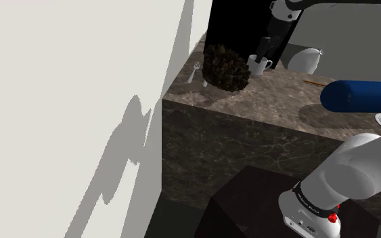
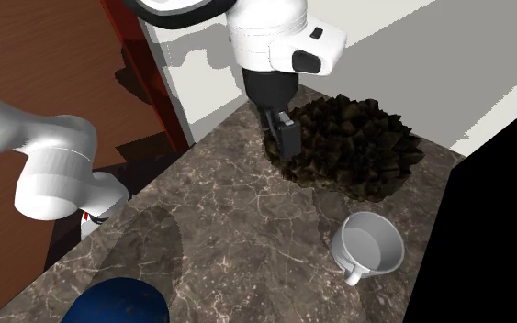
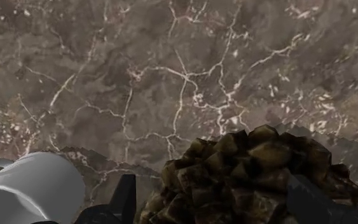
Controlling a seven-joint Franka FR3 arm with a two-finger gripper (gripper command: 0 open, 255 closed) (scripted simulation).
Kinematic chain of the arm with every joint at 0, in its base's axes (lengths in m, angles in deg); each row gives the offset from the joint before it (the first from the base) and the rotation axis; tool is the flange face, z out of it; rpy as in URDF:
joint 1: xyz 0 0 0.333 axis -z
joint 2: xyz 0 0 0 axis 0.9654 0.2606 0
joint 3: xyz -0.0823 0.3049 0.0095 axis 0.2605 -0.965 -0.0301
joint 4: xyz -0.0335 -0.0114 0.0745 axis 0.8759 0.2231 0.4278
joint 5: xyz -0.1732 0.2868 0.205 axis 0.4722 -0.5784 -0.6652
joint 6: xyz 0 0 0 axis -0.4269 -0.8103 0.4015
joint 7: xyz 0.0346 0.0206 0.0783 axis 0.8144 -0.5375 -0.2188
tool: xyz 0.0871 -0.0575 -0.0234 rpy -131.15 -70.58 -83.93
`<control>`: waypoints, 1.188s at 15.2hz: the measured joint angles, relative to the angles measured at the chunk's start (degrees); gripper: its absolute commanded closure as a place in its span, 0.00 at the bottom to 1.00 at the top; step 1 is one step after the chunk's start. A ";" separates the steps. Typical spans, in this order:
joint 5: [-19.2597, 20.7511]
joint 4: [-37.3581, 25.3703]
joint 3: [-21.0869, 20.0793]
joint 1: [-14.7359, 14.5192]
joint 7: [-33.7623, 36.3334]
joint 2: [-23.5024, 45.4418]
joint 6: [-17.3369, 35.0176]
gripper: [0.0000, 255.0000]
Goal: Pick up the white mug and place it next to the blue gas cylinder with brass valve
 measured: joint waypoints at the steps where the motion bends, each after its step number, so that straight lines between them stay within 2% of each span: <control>1: -0.26 -1.38 0.74 0.12 -0.94 1.83 0.36 0.00; 8: -3.98 -13.02 6.05 1.68 -8.97 16.67 2.28 0.00; 14: -8.95 -24.12 8.97 4.75 -15.95 29.69 2.39 0.00; 18: -9.71 -23.86 9.06 5.17 -16.69 31.60 4.33 0.00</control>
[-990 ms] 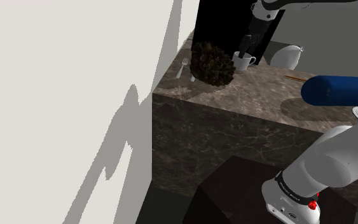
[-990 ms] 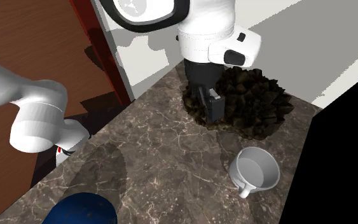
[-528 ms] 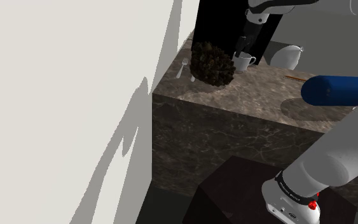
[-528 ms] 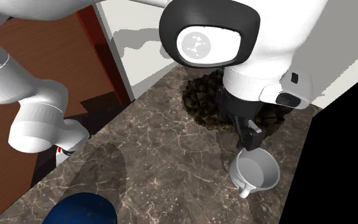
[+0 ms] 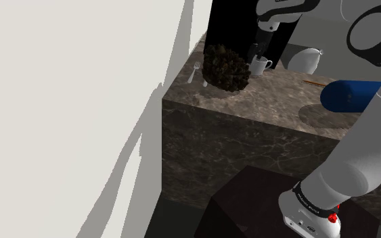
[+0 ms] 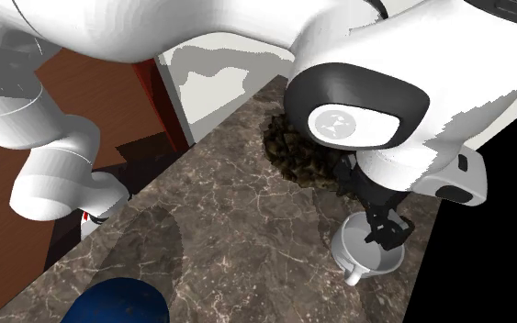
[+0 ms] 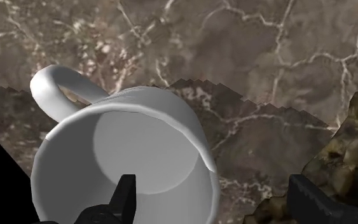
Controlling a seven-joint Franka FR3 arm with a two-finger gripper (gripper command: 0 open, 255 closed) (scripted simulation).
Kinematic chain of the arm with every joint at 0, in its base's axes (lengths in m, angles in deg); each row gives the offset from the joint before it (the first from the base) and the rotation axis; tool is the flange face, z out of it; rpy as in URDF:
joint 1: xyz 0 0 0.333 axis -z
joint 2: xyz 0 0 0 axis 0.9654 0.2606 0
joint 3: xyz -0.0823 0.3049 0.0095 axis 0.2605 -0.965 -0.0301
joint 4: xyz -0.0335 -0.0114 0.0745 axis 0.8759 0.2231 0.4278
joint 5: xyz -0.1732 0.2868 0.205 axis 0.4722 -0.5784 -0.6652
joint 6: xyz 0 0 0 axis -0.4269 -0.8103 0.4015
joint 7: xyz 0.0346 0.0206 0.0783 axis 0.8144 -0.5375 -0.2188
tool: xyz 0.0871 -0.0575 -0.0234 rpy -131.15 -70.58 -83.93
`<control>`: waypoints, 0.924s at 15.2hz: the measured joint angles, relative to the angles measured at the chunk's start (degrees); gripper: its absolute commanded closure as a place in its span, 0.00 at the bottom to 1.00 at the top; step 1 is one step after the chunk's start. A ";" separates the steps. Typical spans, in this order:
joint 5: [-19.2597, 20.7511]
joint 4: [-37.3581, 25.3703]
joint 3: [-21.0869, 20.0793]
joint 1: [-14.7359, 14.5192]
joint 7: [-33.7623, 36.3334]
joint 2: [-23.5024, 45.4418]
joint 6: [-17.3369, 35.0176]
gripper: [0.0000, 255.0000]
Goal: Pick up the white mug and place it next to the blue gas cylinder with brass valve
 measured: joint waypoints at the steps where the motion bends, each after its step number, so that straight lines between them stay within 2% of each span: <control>1: -0.10 0.53 0.00 0.05 -0.10 0.21 0.74 0.00; 5: -0.28 2.35 -0.05 0.04 -0.17 0.63 2.97 0.00; 10: -0.32 2.47 -0.01 0.07 -0.21 0.61 3.25 0.00; 11: -0.31 2.50 0.00 0.07 -0.20 0.59 3.27 1.00; 14: -0.33 2.46 -0.04 0.05 -0.20 0.71 3.22 1.00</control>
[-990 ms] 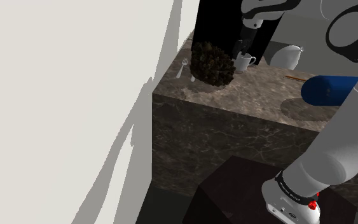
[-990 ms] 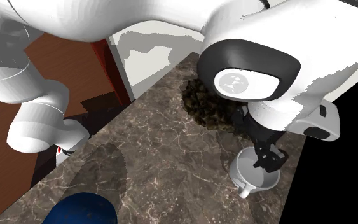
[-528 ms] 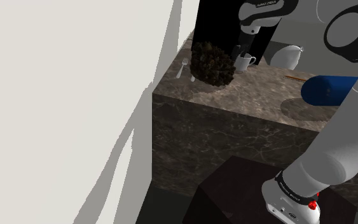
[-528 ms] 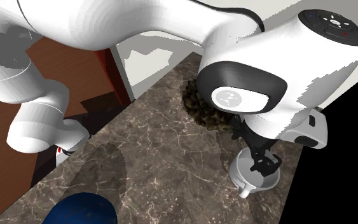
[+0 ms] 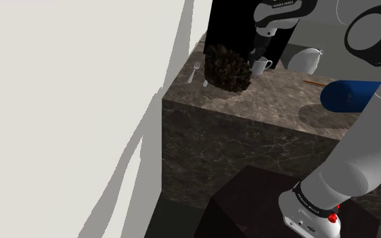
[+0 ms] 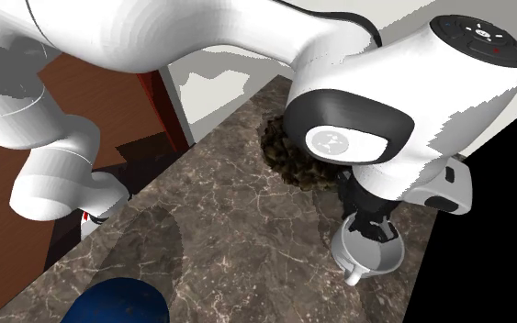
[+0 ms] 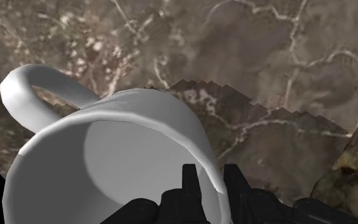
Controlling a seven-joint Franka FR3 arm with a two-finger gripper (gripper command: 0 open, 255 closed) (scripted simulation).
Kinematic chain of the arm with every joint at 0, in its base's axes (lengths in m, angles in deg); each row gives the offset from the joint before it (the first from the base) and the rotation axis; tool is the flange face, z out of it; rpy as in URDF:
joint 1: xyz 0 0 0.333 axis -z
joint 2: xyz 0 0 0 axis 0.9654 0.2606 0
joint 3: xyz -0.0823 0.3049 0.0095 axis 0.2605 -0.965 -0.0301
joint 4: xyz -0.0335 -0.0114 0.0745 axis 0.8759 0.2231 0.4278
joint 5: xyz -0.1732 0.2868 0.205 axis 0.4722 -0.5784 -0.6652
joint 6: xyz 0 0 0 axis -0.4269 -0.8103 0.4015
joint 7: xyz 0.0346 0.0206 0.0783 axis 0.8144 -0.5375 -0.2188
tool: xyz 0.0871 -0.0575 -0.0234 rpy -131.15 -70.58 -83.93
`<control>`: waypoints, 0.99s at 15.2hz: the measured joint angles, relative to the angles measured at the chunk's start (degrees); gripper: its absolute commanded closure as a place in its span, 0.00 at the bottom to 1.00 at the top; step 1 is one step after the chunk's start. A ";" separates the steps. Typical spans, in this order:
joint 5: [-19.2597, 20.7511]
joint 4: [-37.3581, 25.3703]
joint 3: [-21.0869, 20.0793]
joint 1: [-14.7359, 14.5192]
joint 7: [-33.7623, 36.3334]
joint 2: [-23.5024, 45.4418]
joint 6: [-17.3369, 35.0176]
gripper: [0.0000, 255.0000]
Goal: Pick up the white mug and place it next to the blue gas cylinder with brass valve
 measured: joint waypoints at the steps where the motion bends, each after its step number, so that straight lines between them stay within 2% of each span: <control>1: 0.00 0.00 0.00 0.00 -0.01 0.04 -0.01 1.00; 8: 0.04 -0.25 0.00 -0.01 0.03 -0.04 -0.35 1.00; 15: 0.15 -5.01 0.11 0.13 0.03 -0.23 -5.28 1.00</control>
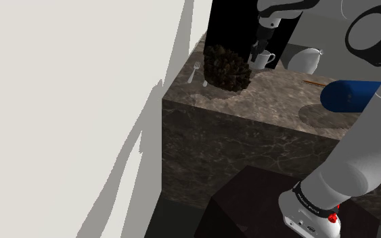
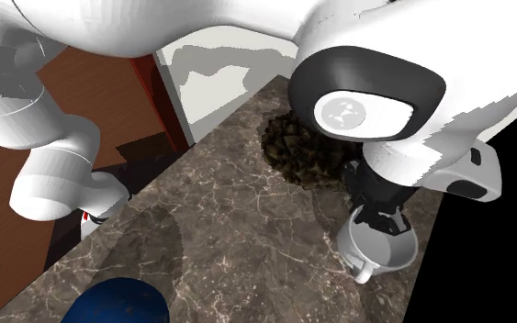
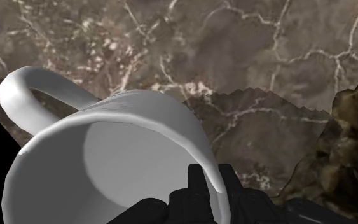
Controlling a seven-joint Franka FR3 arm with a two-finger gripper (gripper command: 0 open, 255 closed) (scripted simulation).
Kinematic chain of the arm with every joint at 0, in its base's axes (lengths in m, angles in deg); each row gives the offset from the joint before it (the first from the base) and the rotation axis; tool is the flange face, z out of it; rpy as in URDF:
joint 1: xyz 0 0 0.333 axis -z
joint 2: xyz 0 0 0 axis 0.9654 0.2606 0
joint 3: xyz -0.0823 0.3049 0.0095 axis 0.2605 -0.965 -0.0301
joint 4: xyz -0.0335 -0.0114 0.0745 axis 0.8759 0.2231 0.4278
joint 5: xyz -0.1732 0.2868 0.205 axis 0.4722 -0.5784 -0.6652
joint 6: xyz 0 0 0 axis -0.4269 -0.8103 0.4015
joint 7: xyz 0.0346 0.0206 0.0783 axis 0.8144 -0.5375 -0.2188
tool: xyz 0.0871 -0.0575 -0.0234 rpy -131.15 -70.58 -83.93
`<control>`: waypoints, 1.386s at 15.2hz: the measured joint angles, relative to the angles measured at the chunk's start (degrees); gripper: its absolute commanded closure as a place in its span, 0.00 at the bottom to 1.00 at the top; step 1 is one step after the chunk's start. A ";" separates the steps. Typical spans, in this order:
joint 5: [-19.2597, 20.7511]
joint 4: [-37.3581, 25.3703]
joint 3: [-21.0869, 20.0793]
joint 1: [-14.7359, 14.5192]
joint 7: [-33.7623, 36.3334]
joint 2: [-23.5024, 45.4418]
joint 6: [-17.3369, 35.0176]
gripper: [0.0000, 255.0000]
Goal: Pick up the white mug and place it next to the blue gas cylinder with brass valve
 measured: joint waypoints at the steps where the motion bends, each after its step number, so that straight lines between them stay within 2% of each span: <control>1: 0.06 -0.44 0.01 -0.01 0.03 -0.16 -0.59 1.00; 10: -0.04 -7.85 0.13 0.25 -0.02 0.22 -7.64 1.00; 21: -1.20 -20.79 0.40 1.37 -0.63 3.35 -17.61 1.00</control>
